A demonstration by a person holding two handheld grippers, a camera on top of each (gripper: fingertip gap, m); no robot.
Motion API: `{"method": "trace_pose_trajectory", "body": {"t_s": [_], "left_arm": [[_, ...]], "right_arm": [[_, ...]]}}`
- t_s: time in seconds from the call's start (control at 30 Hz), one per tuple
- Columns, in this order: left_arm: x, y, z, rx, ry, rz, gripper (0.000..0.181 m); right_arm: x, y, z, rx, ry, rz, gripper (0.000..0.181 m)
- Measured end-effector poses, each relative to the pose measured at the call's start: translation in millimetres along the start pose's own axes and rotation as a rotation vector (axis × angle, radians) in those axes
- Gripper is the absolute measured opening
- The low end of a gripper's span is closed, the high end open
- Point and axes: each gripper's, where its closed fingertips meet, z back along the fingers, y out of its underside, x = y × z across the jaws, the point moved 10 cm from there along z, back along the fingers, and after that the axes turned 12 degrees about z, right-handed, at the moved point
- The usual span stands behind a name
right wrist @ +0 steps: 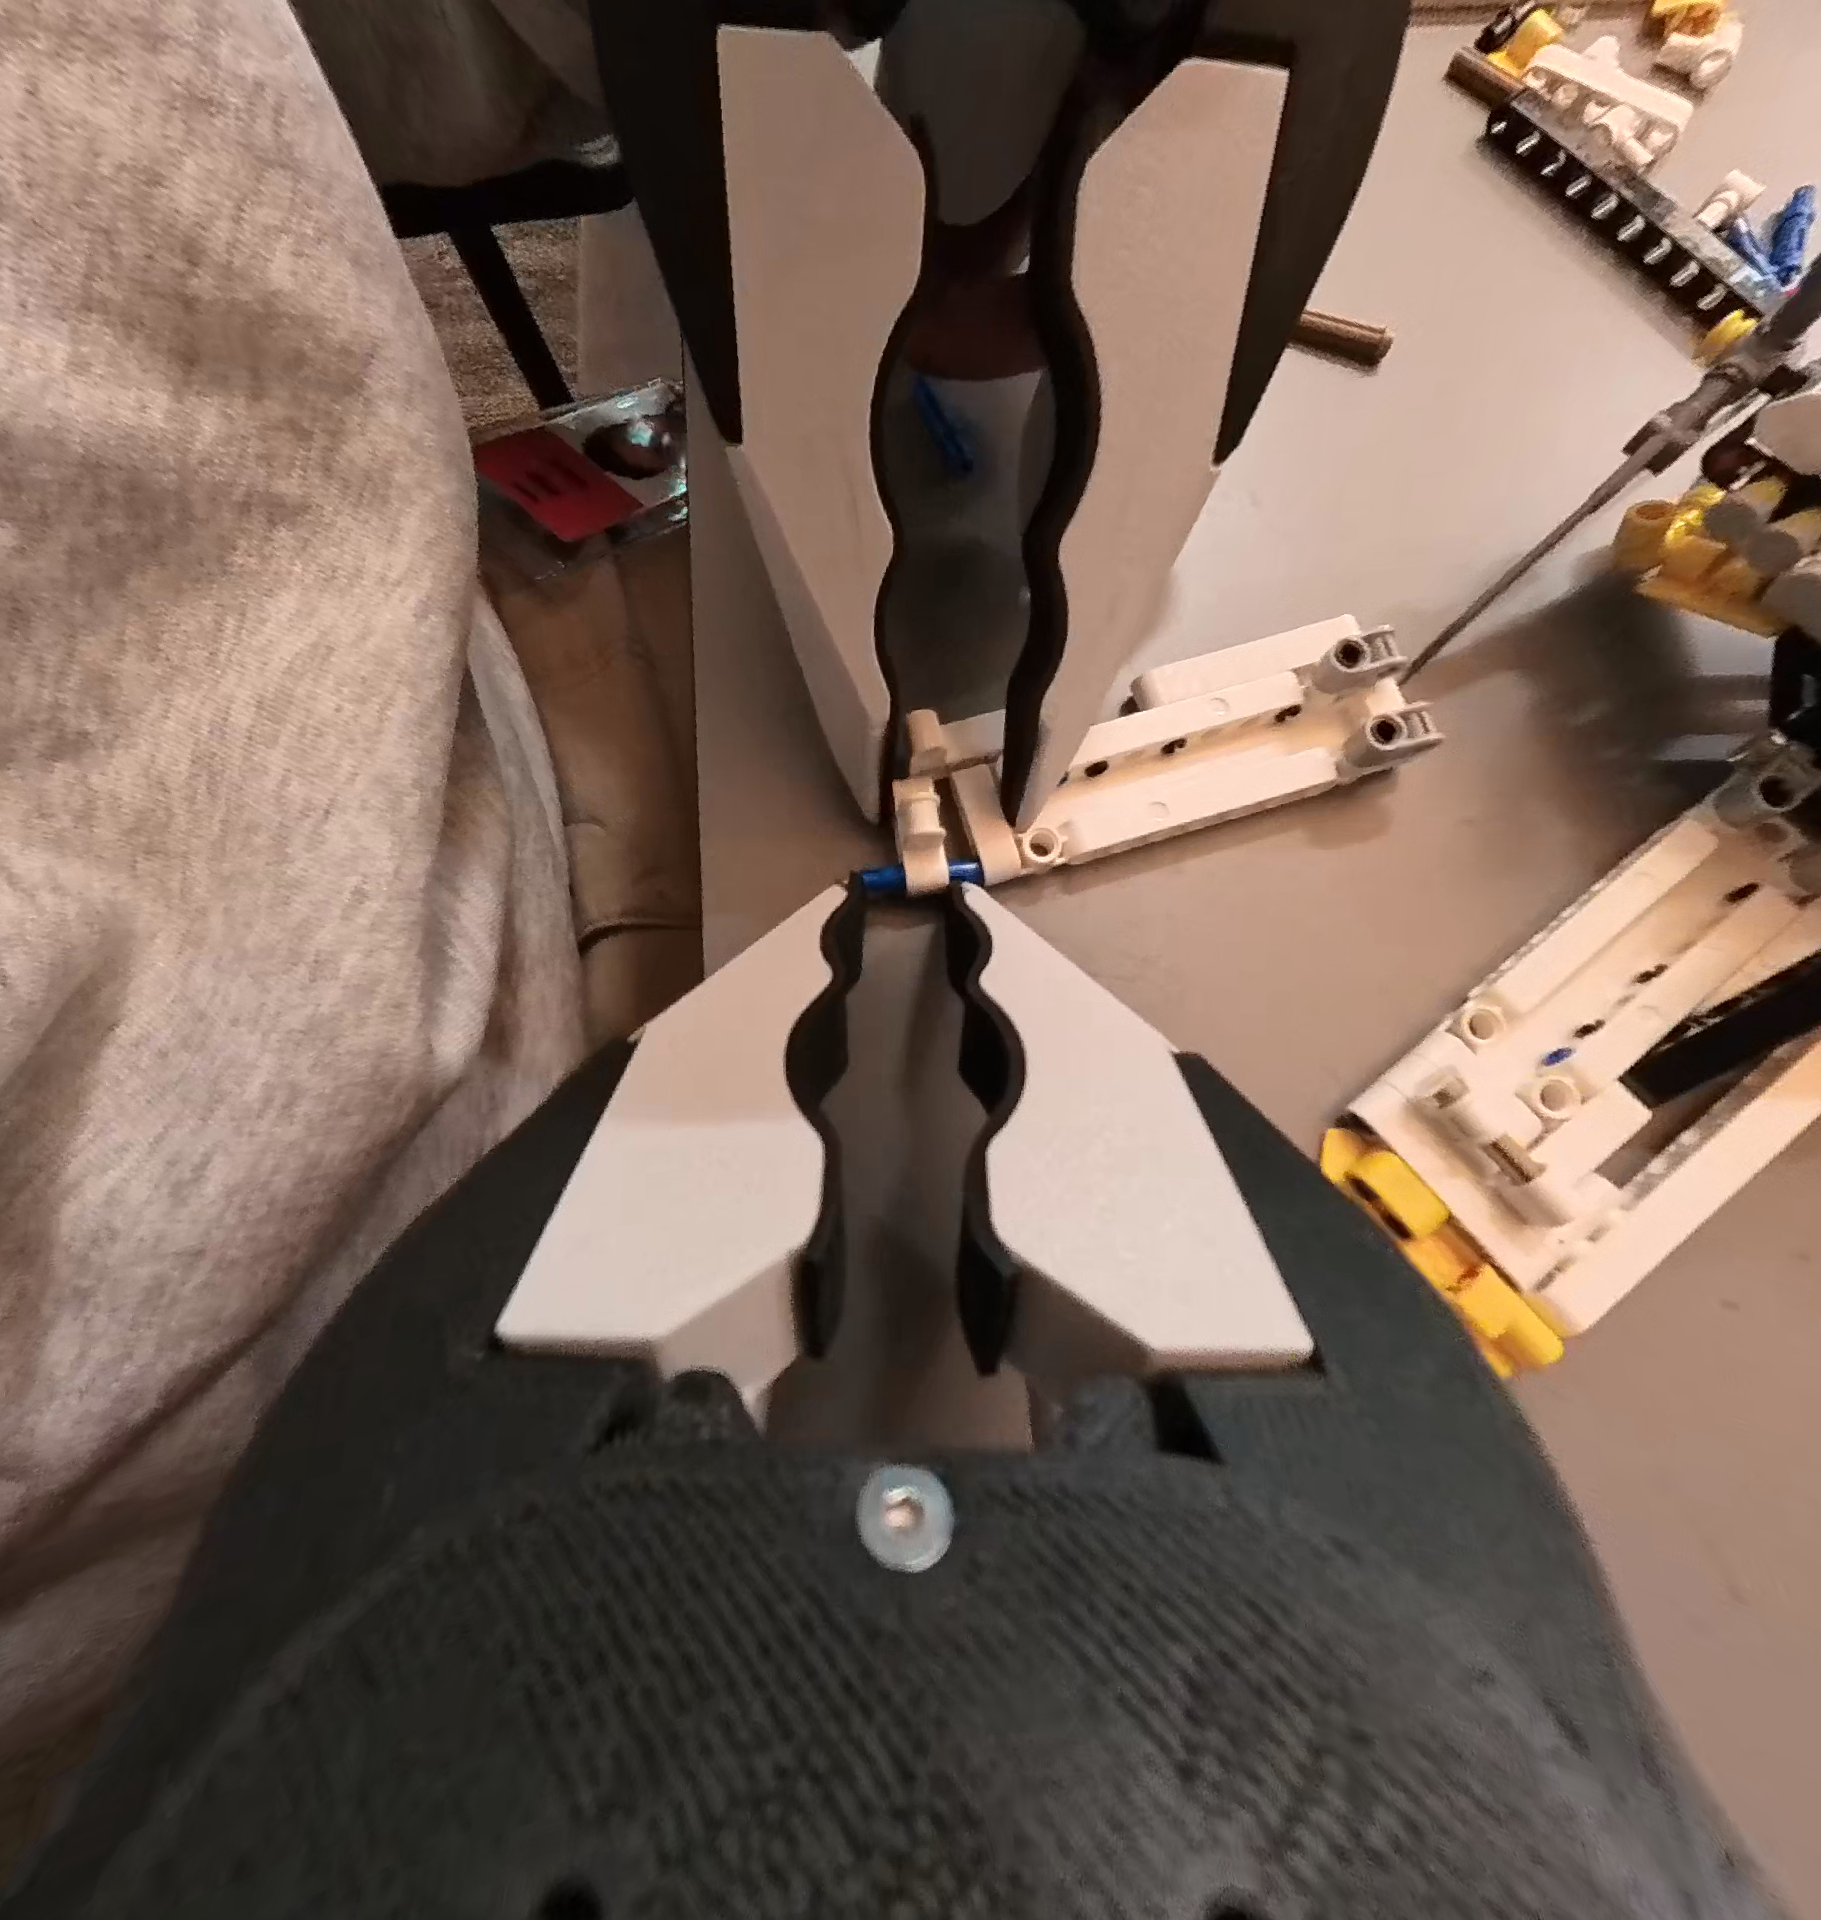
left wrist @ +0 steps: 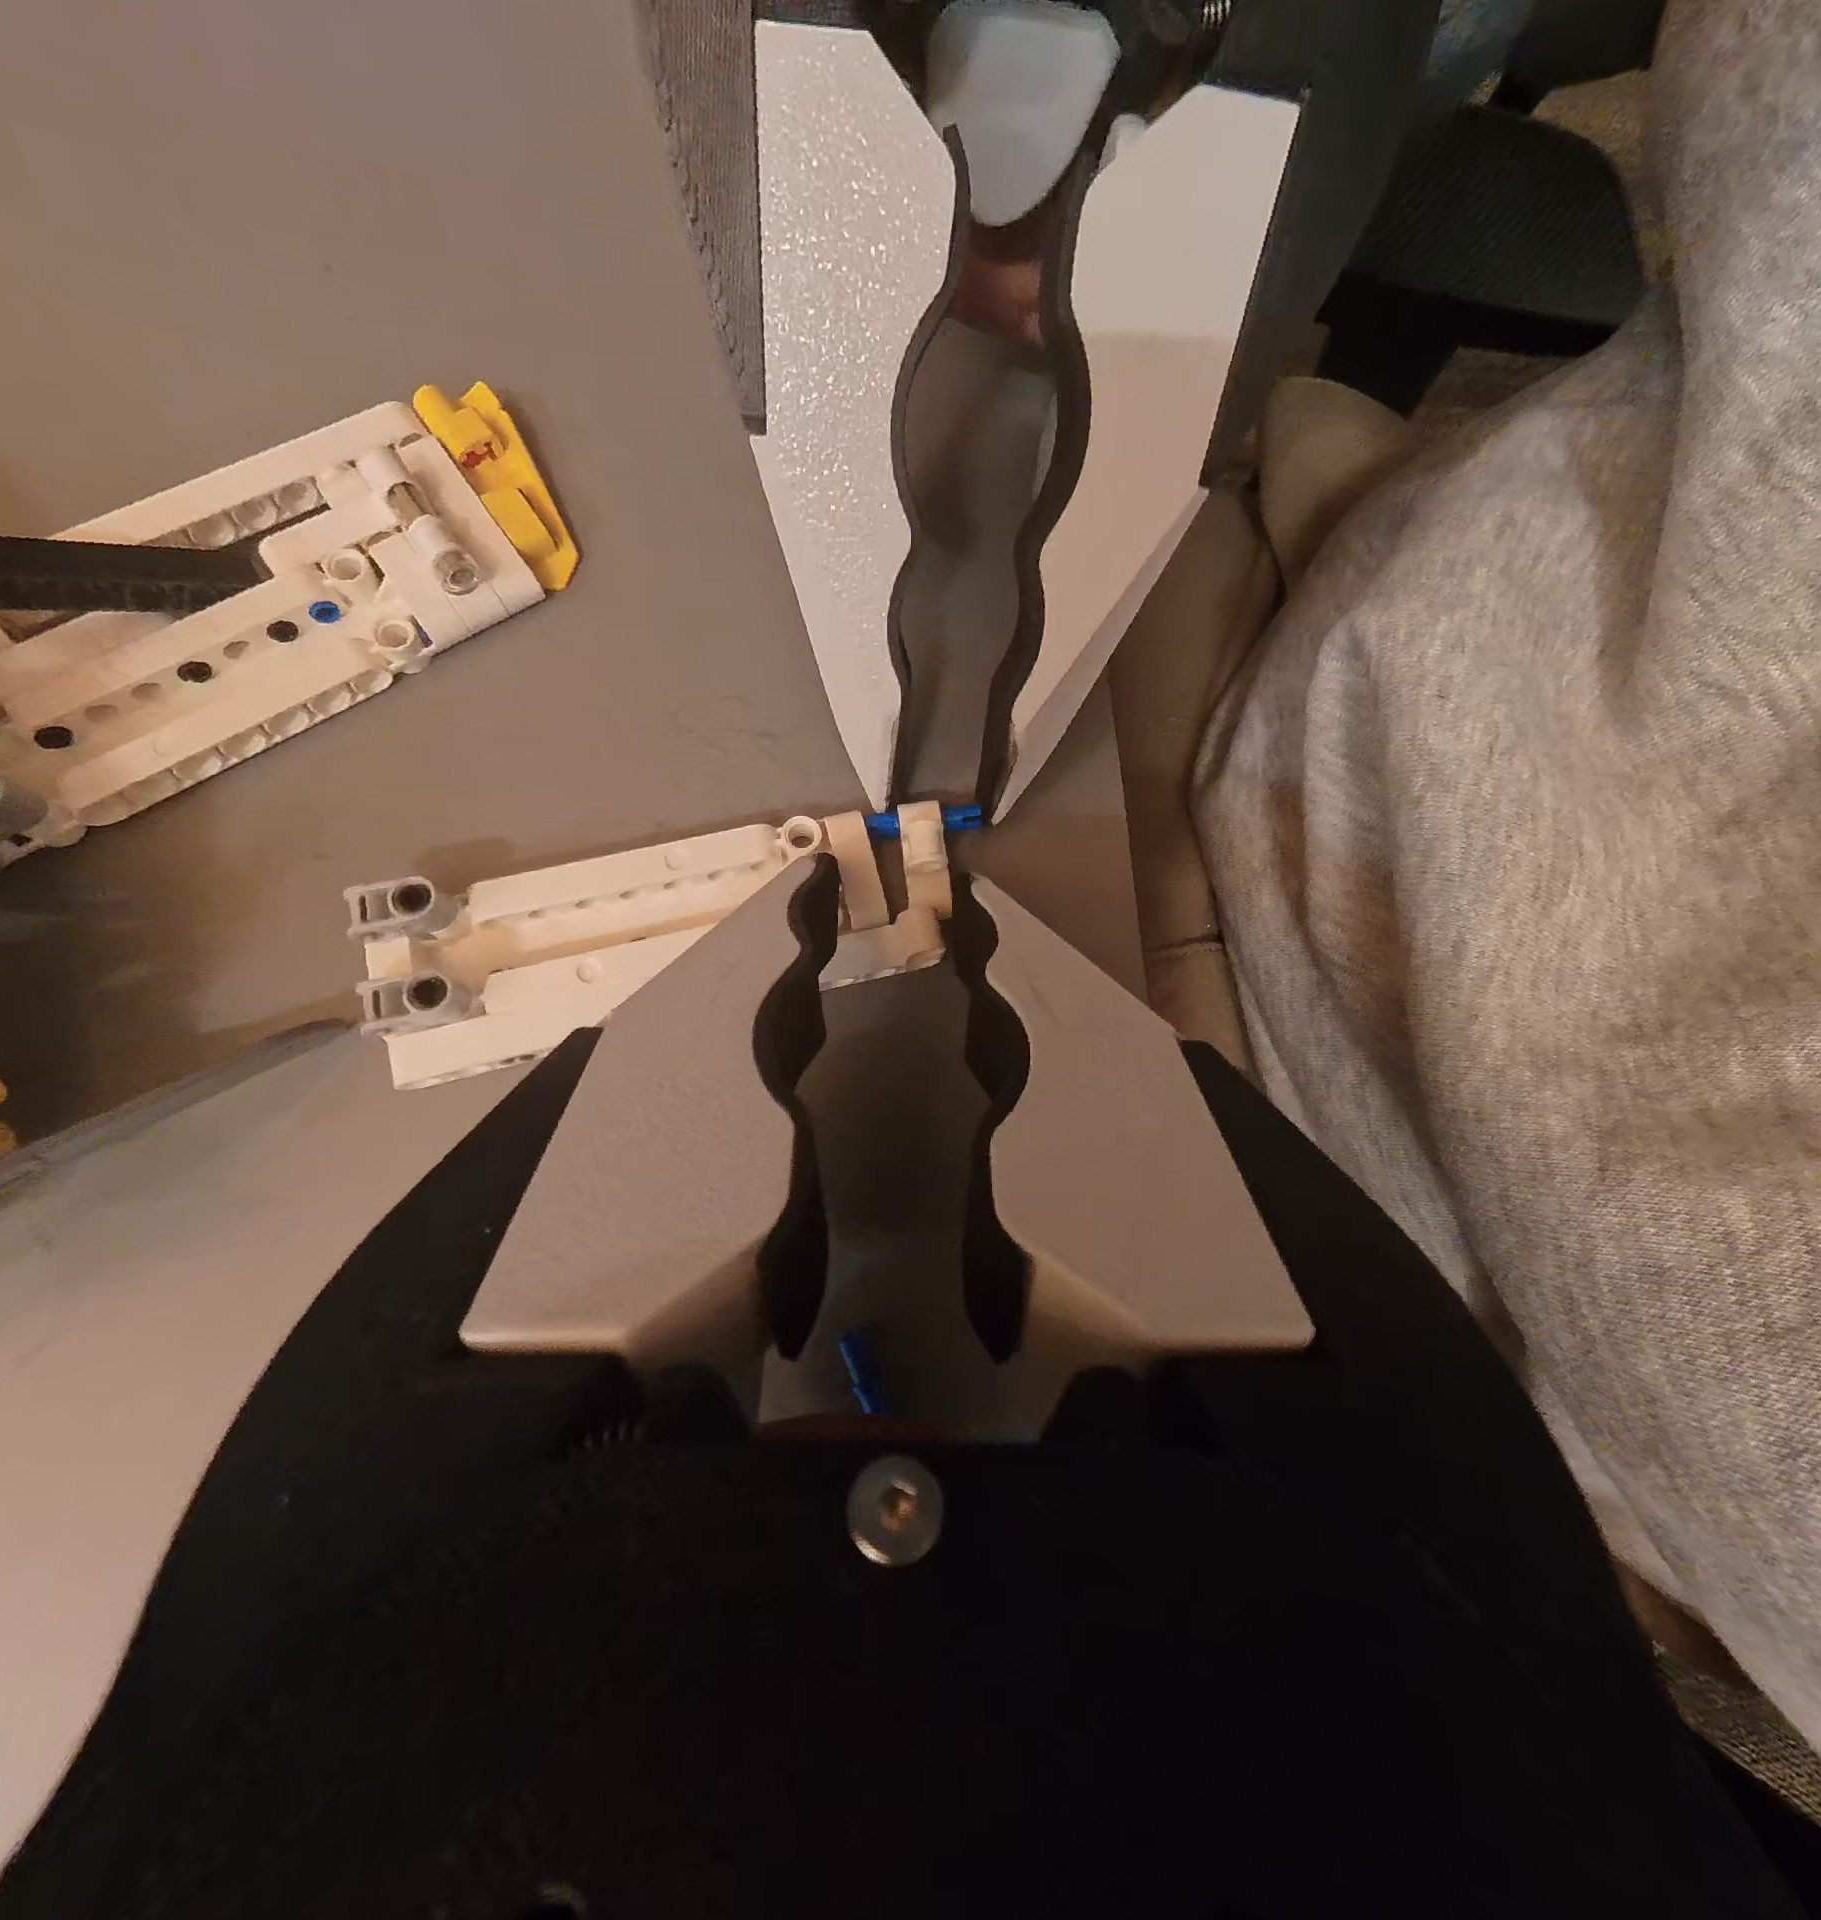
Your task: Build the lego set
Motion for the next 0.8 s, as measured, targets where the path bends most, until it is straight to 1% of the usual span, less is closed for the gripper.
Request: {"method": "trace_pose_trajectory", "body": {"t_s": [0.13, 0.2, 0.27, 0.37, 0.47, 0.53, 0.63, 0.8], "left_arm": [[0.1, -0.2, -0.1, 0.002, 0.008, 0.003, 0.021], [0.1, -0.2, 0.0, 0.002, 0.008, 0.003, 0.021], [0.1, -0.1, 0.0, 0.002, 0.009, 0.004, 0.021], [0.1, -0.2, 0.1, 0.002, 0.013, 0.004, 0.021], [-0.4, -0.2, 0.2, 0.003, 0.019, 0.001, 0.021], [-0.9, 0.0, 0.3, 0.003, 0.021, -0.004, 0.022], [-1.1, 0.0, 0.3, 0.002, 0.017, -0.011, 0.023], [-1.4, 0.1, 0.1, 0.001, 0.005, -0.02, 0.023]], "right_arm": [[-8.0, -0.1, -3.4, 0.02, -0.031, -0.016, 0.017], [-11.4, 0.0, -5.3, 0.04, -0.016, -0.011, 0.023], [-13.4, 0.2, -6.9, 0.053, 0.028, 0.005, 0.034], [-15.5, 1.7, -9.1, 0.039, 0.051, -0.003, 0.04], [-16.0, 4.1, -11.5, -0.005, 0.041, -0.013, 0.042], [-14.7, 4.1, -12.1, -0.024, 0.029, -0.008, 0.039], [-12.1, 1.8, -11.7, -0.032, 0.015, 0.004, 0.034], [-8.9, 1.8, -6.0, -0.028, 0.016, 0.007, 0.033]]}}
